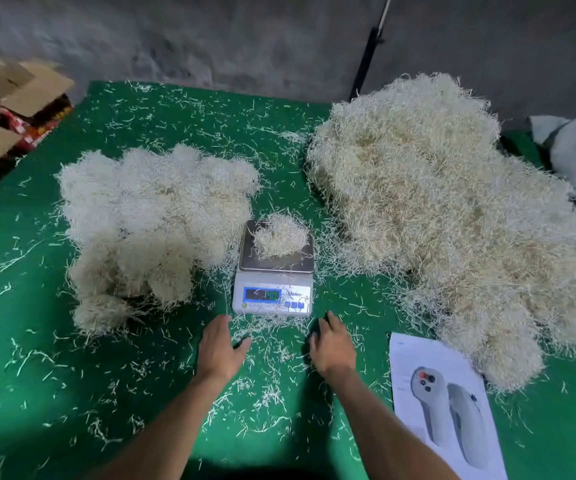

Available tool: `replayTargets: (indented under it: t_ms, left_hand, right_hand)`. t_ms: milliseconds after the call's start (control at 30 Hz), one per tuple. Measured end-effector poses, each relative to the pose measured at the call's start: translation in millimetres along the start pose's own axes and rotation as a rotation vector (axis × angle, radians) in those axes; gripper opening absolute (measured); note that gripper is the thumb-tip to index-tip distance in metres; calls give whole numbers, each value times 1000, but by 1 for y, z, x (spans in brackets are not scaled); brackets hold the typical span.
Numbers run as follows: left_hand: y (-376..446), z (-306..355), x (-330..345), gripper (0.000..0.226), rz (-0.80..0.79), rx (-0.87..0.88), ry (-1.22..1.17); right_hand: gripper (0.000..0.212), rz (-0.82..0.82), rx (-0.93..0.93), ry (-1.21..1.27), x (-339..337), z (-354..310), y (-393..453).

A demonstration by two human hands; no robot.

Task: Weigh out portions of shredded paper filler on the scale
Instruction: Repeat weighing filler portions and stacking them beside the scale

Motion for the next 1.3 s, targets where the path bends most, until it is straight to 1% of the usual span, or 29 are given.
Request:
replayTargets:
  t_ms: [33, 67, 200, 333, 433, 533, 600, 667, 700, 767, 867, 900, 967, 1033, 1100, 1133, 1167, 1200, 1233, 1267, 1300]
  left_hand:
    - [-9, -12, 12, 79, -81, 19, 92]
    - [-16, -19, 21, 80, -122, 50, 156]
    - [-24, -22, 31, 71, -153, 111, 289]
    - [-28, -27, 33, 68, -180, 116, 318]
    - [-30, -28, 34, 66, -162, 130, 322]
    - [-33, -29, 35, 66, -118, 136, 316]
    - [-28, -23, 28, 66, -76, 114, 295]
    - [-18, -8, 11, 58, 13, 94, 247]
    - [-10, 3, 1, 53, 76, 99, 192]
    - [11, 28, -21, 49, 174, 123, -3]
    - [51, 71, -52, 53, 250, 153, -361]
    - [66, 86, -62, 57, 263, 162, -444]
    - [95, 113, -77, 65, 248, 160, -585]
    - [122, 131, -84, 65, 188, 126, -683]
    - [144, 143, -81, 53, 80, 17, -653]
    - [148, 147, -76, 47, 17, -75, -625]
    - [152, 148, -70, 46, -29, -198, -652]
    - [155, 150, -67, 46, -27, -336, -783]
    - [155, 155, -66, 43, -12, -437, -964]
    - [159, 157, -67, 40, -5, -517, -1117]
    - [164, 157, -67, 39, 1, -529, -1168]
  right_hand:
    - [54, 15, -1, -8, 8, -3, -9]
    - [57, 22, -5, -22, 14, -5, -16]
    - [60, 20, -9, -84, 28, -5, -27]
    - [60, 29, -29, -113, 30, -4, -28]
    - [61, 39, -14, -128, 32, -5, -26]
    - [59, 88, -1, -68, 32, -7, -27]
    - [52, 143, 5, -29, 26, -5, -24]
    - [43, 166, -5, 3, 9, -2, -10]
    - [40, 175, -20, 46, -4, -3, 1]
    - [37, 230, -56, 191, -38, -12, 25]
    - [35, 366, -38, 490, -95, -33, 66]
    - [40, 374, -17, 590, -109, -42, 81]
    - [46, 336, -3, 762, -132, -64, 110]
    - [49, 274, -6, 862, -145, -86, 137]
    - [53, 194, 0, 922, -145, -106, 155]
    - [54, 129, -6, 949, -141, -116, 160]
    - [54, 58, -16, 951, -136, -127, 161]
    - [53, 6, -25, 944, -130, -136, 162]
    - [51, -3, -19, 951, -125, -143, 161]
    - [44, 43, 0, 995, -123, -149, 157]
    - [35, 127, 13, 1059, -124, -155, 151]
Point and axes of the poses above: each hand's wrist, its own y-axis towards the middle knuckle, its own x-axis out of the palm, z = x × y, the point moved 5 cm from there along y, towards the middle knuckle, and after that the axes turned 3 degrees about x, right-handed, at the moved point
